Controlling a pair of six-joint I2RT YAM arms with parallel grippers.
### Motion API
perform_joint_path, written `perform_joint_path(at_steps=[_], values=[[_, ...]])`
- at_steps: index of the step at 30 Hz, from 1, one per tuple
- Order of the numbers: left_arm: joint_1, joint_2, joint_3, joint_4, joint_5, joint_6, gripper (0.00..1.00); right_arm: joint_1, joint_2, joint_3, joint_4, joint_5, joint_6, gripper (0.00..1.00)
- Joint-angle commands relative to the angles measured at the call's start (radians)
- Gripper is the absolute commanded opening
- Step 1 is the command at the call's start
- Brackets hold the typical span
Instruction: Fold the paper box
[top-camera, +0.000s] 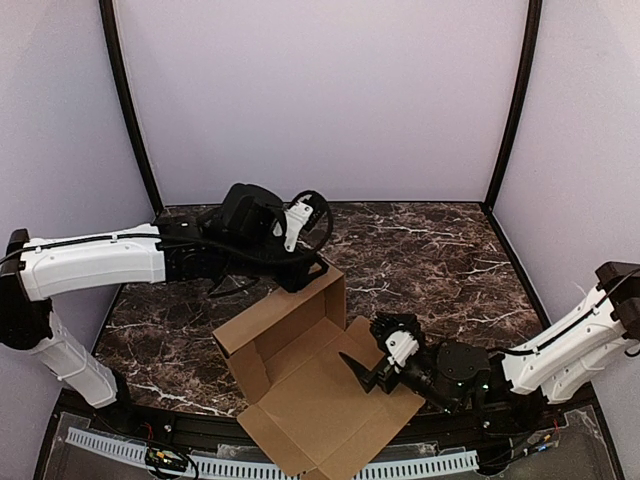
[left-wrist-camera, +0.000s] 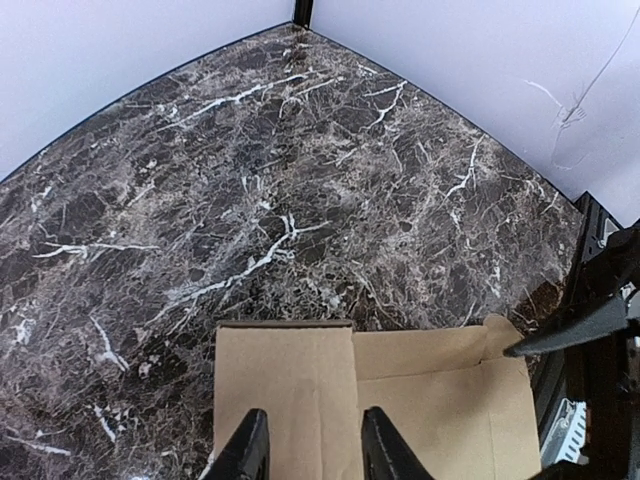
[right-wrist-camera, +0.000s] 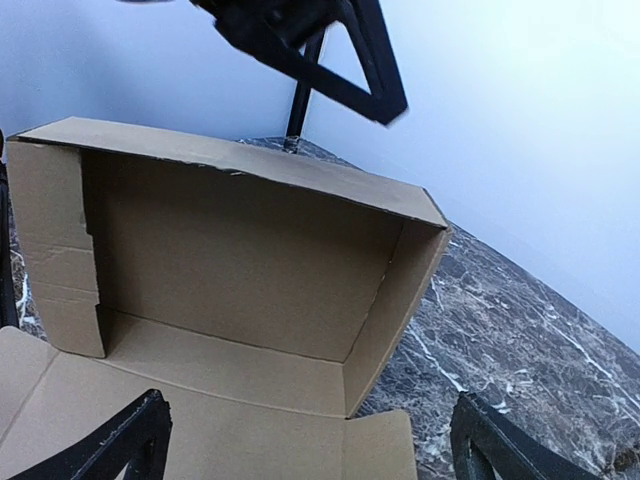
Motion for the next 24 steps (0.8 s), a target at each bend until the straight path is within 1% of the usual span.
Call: perform_joint_path(at_steps=[1,5,7,11,15,17,19,24], values=[[-0.001,-0.141,0.008,-0.136,-0.035,-0.008,0.32,-0.057,-0.07,0.015,-0.156,-0.032,0.015,0.96],[-0.002,-0.269,-0.068,-0.193,-0.061,-0.052,0.34,-0.133,-0.139,0.024,-0.245,-0.087,0.026,0.96],[-0.002,-0.361,-0.112,-0.239,-0.091,-0.087,0.34,-0.185,-0.165,0.046,-0.315,-0.129,0.047,0.96],[-0.001,-0.501,-0.22,-0.333,-0.126,-0.193,0.35,-0.298,-0.197,0.106,-0.446,-0.199,0.082,0.96],[-0.001,-0.628,-0.326,-0.426,-0.116,-0.314,0.34,-0.369,-0.201,0.134,-0.504,-0.245,0.1,0.95],[-0.002,-0.674,-0.365,-0.463,-0.101,-0.391,0.31,-0.39,-0.195,0.136,-0.519,-0.253,0.102,0.95],[-0.002,-0.711,-0.401,-0.498,-0.089,-0.449,0.27,-0.411,-0.187,0.137,-0.539,-0.251,0.141,0.95],[-0.002,-0.774,-0.477,-0.572,-0.065,-0.549,0.16,-0.472,-0.153,0.146,-0.605,-0.269,0.22,0.93]])
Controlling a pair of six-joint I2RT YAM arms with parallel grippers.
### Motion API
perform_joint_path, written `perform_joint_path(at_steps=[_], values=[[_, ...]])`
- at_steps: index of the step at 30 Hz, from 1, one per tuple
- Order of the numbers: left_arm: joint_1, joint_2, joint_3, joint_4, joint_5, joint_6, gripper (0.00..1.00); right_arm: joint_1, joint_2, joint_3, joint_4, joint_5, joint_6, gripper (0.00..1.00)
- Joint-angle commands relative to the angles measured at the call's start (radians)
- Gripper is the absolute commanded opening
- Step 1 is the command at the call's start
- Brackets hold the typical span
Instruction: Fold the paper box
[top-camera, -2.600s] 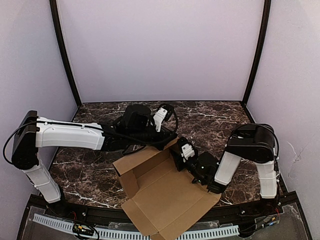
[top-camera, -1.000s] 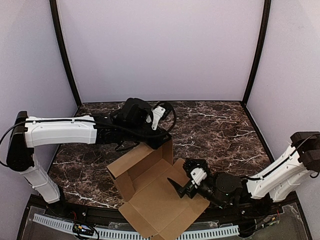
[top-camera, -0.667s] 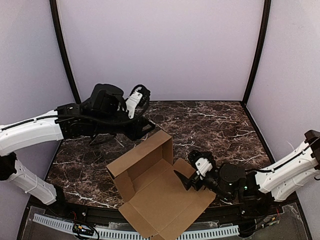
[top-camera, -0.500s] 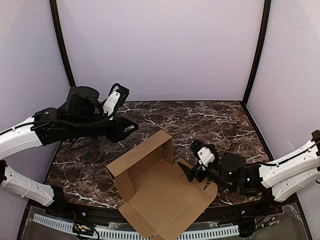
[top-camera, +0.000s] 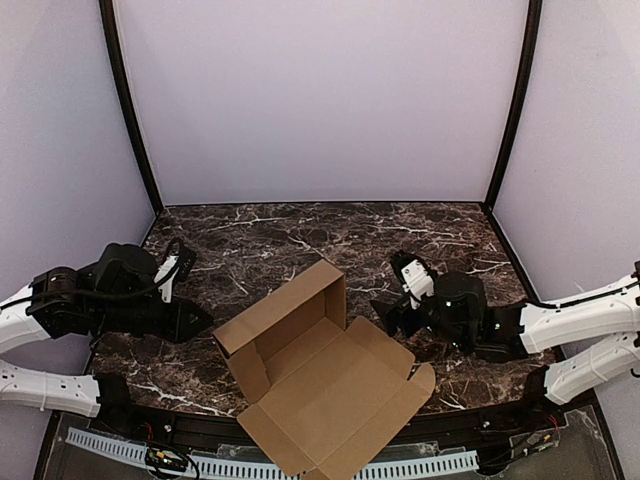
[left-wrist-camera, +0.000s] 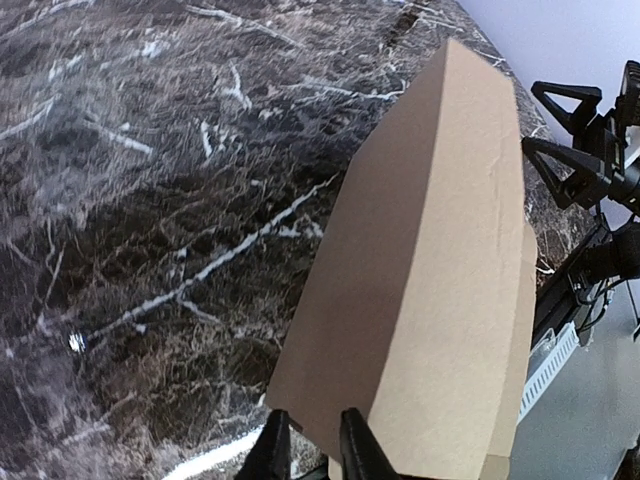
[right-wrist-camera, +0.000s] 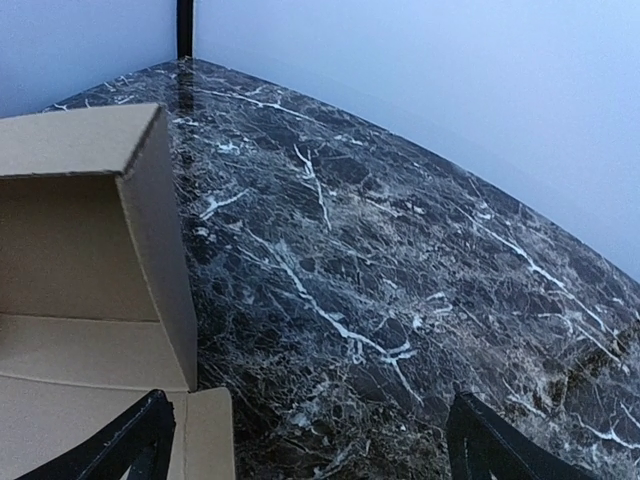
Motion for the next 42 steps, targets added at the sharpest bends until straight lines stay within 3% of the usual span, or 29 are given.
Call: perform_joint_path(at_steps=[1,7,16,31,35,42], values=[[-0.002,-0.053,-0.069,-0.122,0.034,-0.147,0.13,-0.05,0.037,0.021,-0.076,-0.031,0.091,0.93],[-0.001,-0.072,-0.15,-0.098,0.125,-0.219,0.04,-0.118,0.116,0.026,-0.144,-0.074,0.177,0.91],[-0.005,-0.041,-0.291,0.134,0.316,-0.266,0.02,-0.138,0.181,-0.004,-0.184,-0.079,0.249,0.88],[-0.004,0.088,-0.248,0.281,0.161,-0.202,0.1,-0.123,0.079,-0.069,-0.294,-0.231,0.341,0.72],[0.02,0.158,-0.201,0.302,0.095,-0.137,0.11,-0.063,0.089,-0.062,-0.323,-0.215,0.391,0.7],[0.126,0.268,-0.14,0.371,0.1,-0.034,0.1,0.084,0.114,-0.046,-0.386,-0.134,0.53,0.69]])
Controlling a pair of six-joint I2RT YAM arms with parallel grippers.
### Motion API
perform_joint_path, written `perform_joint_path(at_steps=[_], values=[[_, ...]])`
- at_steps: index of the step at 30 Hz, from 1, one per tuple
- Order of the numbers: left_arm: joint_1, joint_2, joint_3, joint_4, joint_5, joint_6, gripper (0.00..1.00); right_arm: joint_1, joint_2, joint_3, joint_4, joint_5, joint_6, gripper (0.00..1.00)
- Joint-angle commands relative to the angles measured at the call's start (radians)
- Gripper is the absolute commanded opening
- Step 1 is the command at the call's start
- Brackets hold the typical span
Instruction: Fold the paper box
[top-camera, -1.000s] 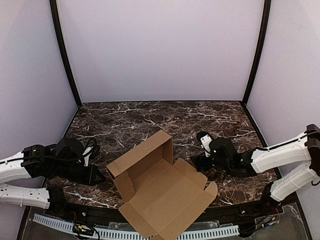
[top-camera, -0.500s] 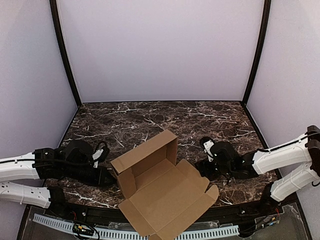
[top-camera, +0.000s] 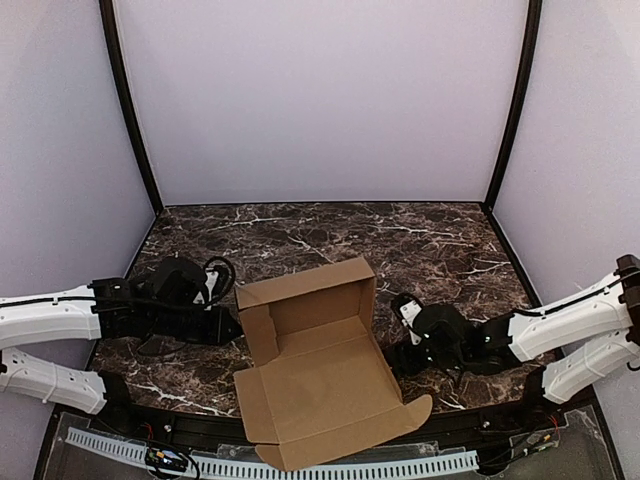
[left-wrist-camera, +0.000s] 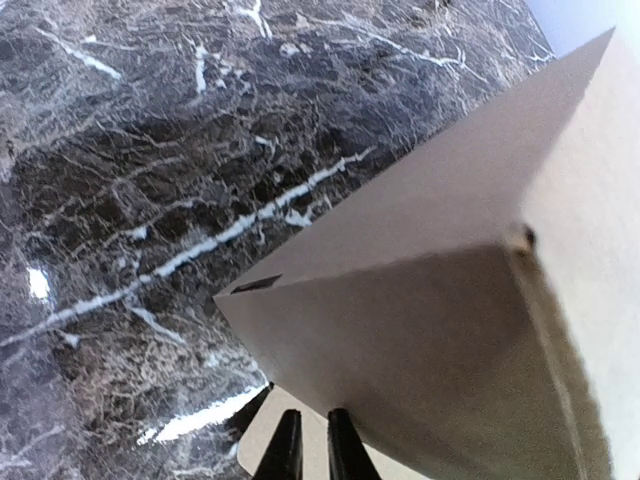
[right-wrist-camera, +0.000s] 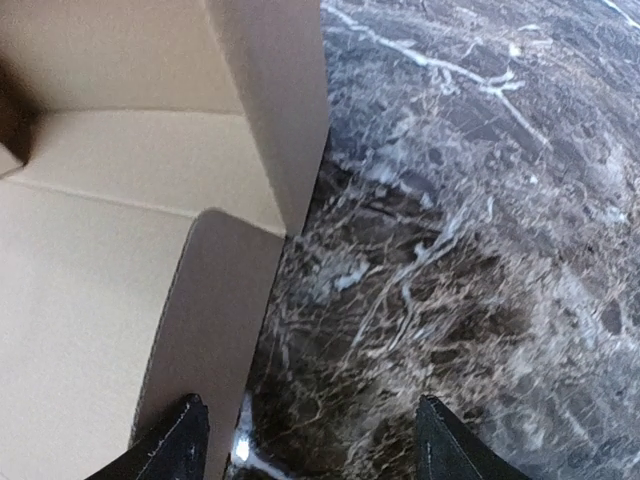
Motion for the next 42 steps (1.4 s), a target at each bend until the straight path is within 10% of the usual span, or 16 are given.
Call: perform_joint_path(at_steps=[1,23,31,37,40,42], values=[[0.056,0.056,0.06,0.065,-0.029,0.115,0.1,0.088,0.028,0.009,-0.104,0.043,0.122,0.69],[0.132,0.14,0.078,0.093,-0.083,0.306,0.13,0.305,0.013,0.135,-0.445,0.202,0.26,0.77],[0.132,0.057,-0.033,0.259,0.081,0.365,0.5,0.262,-0.174,0.186,-0.563,0.263,0.135,0.83],[0.132,0.049,-0.133,0.486,0.097,0.391,0.6,0.211,-0.284,0.268,-0.533,0.245,0.001,0.85],[0.132,0.038,-0.191,0.584,0.052,0.418,0.94,0.194,-0.306,0.31,-0.515,0.246,-0.055,0.86],[0.132,0.042,-0.21,0.62,0.001,0.431,0.98,0.187,-0.311,0.335,-0.506,0.25,-0.091,0.87]])
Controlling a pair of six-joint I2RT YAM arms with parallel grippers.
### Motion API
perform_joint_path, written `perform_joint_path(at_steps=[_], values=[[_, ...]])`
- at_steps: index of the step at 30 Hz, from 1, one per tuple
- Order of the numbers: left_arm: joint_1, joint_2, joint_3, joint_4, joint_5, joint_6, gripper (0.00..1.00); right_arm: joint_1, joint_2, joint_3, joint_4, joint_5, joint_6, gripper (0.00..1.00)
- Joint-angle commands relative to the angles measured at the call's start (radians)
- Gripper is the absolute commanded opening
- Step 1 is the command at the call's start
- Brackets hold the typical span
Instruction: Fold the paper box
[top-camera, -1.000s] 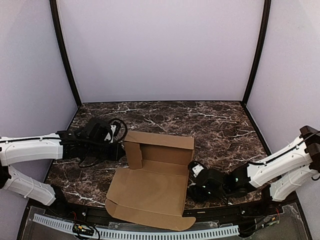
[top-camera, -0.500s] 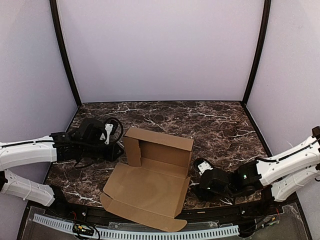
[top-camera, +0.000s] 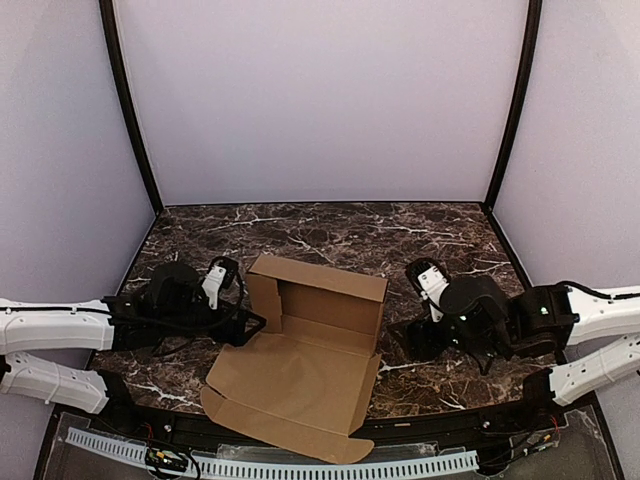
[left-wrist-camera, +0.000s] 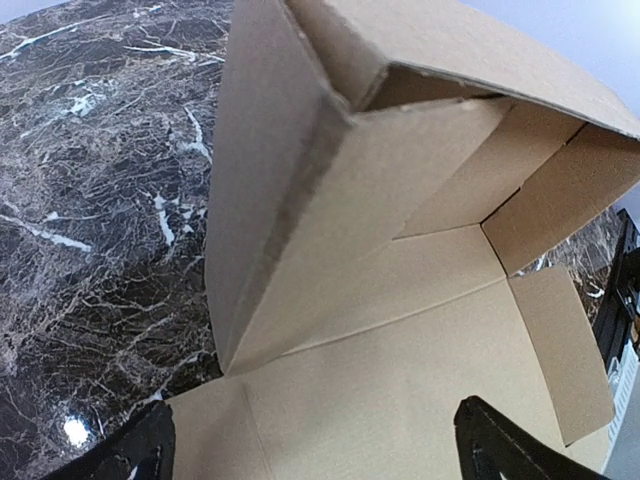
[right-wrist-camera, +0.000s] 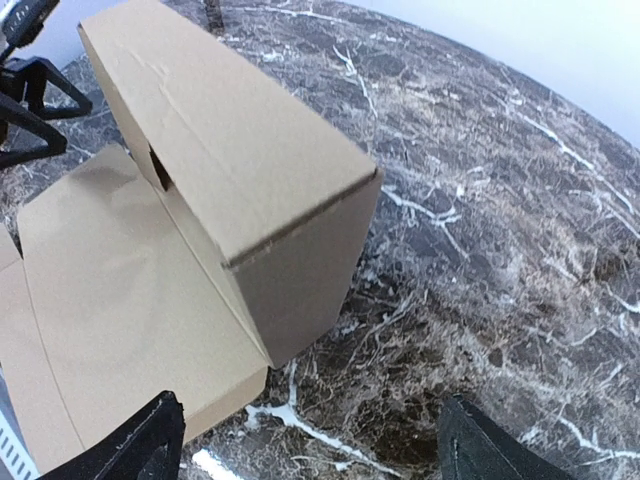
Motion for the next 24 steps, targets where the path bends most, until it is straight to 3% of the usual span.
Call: perform_joint_path(at_steps=[1,6,14,24], values=[[0.003,-0.014,-0.052,0.182,-0.076,0.05,0.99,-0.024,-0.017,0.06,0.029,0.022,-0.122,0.88],[0.003,0.04,-0.09,0.284,-0.115,0.055,0.99,-0.055,-0.016,0.129,0.085,0.022,-0.232,0.9],[0.003,0.125,-0.1,0.442,-0.086,0.077,0.97,-0.16,0.123,0.335,0.141,-0.169,-0.421,0.91],[0.003,0.333,-0.105,0.716,-0.065,0.091,0.89,-0.2,0.17,0.406,0.157,-0.28,-0.468,0.91]])
